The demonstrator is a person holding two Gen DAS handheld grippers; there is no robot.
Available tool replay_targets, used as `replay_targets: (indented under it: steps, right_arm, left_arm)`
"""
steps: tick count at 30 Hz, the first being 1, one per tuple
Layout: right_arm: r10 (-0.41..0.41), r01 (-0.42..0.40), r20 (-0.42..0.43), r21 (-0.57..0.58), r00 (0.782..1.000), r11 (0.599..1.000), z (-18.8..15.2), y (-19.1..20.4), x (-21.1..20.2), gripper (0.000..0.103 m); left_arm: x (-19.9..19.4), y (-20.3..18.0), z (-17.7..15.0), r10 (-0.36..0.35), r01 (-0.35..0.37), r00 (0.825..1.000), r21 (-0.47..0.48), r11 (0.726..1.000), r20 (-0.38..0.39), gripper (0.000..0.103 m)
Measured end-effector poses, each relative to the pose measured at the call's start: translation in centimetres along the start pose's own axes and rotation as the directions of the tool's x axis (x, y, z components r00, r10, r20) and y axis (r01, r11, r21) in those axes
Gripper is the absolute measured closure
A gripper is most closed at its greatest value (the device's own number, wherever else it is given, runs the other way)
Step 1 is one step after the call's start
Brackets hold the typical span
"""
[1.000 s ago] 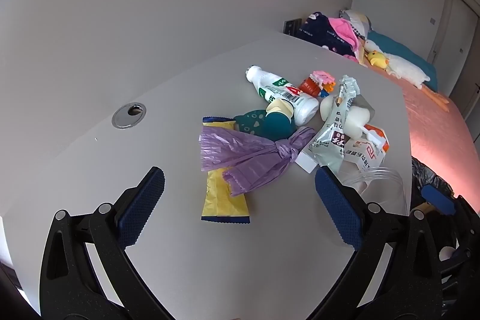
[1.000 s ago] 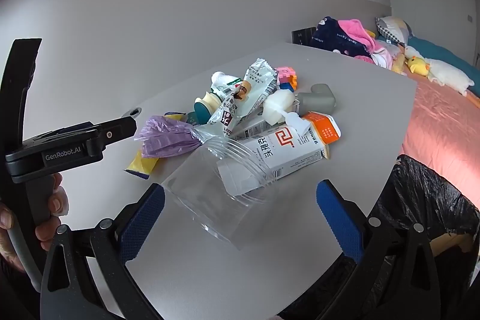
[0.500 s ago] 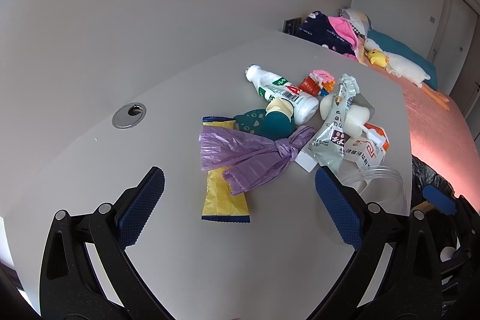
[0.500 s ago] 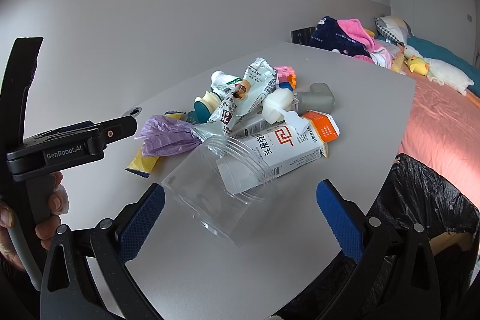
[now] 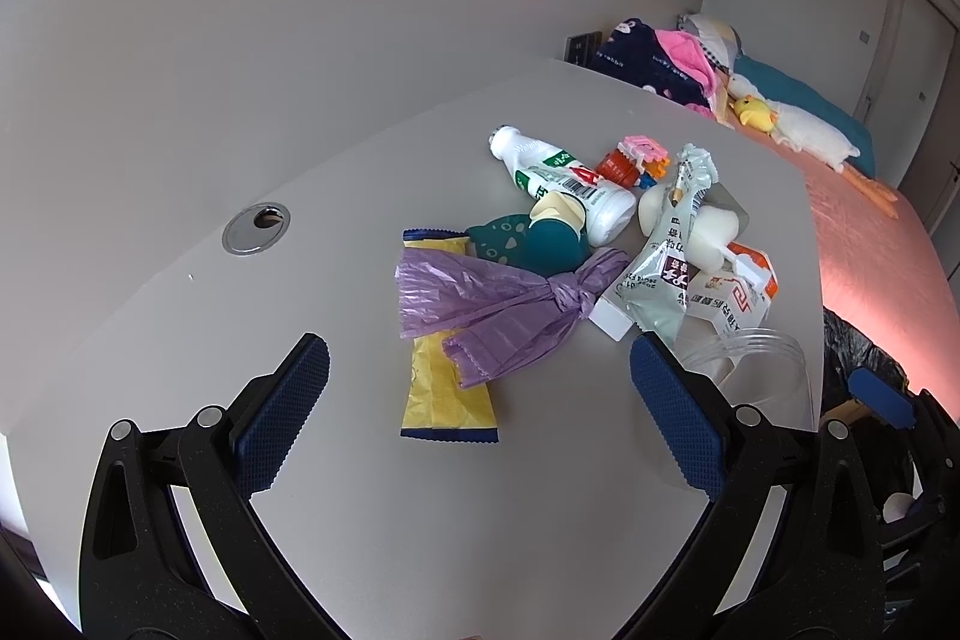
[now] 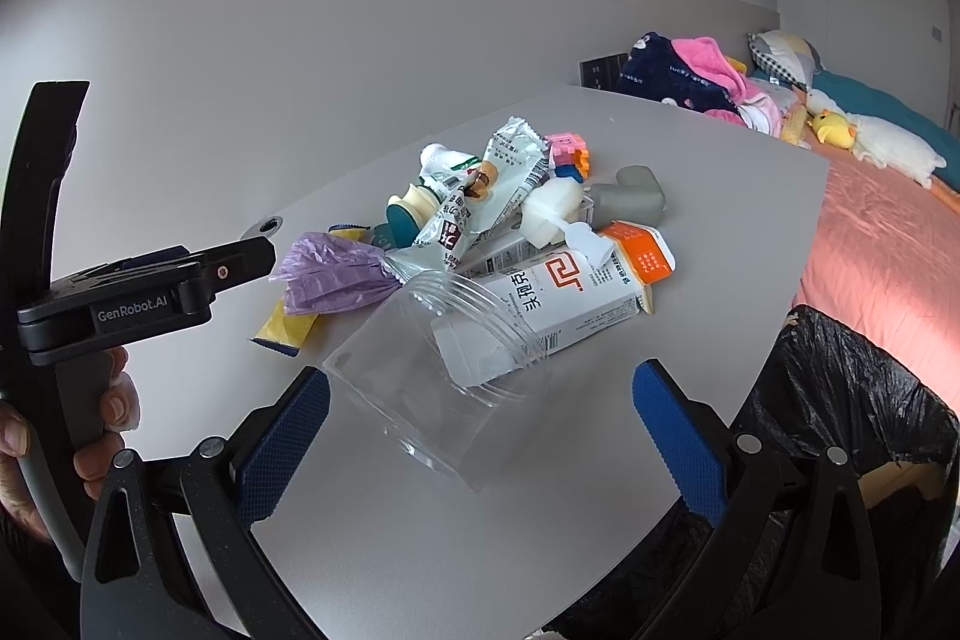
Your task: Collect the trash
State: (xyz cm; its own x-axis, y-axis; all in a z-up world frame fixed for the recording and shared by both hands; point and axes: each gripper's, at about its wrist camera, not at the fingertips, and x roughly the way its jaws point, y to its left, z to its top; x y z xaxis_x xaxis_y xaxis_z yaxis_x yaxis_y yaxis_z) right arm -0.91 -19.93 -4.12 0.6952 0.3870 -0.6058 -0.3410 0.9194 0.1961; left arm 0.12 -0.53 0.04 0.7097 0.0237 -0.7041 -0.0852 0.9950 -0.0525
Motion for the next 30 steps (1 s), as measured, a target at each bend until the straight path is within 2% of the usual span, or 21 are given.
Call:
replay_targets:
  steps: [26,30]
  right_arm:
    - [0.001,-0.001,-0.018,-0.002,1.0,1.0,-0.18,-0.42,-0.08,0.002]
    - [0.008,-0.009,-0.012,-0.043,1.0,0.999,-0.15,-0.18,0.39,0.002]
  left_arm:
    - [-0.06,-0.54,-0.24,-0.002,0.002,1.0,0.012,1.0,-0.004,0.006]
    - [0.33,-0.38,-0.33,-0.005,0.005,1.0,0.009,1.0,-0.017,0.006]
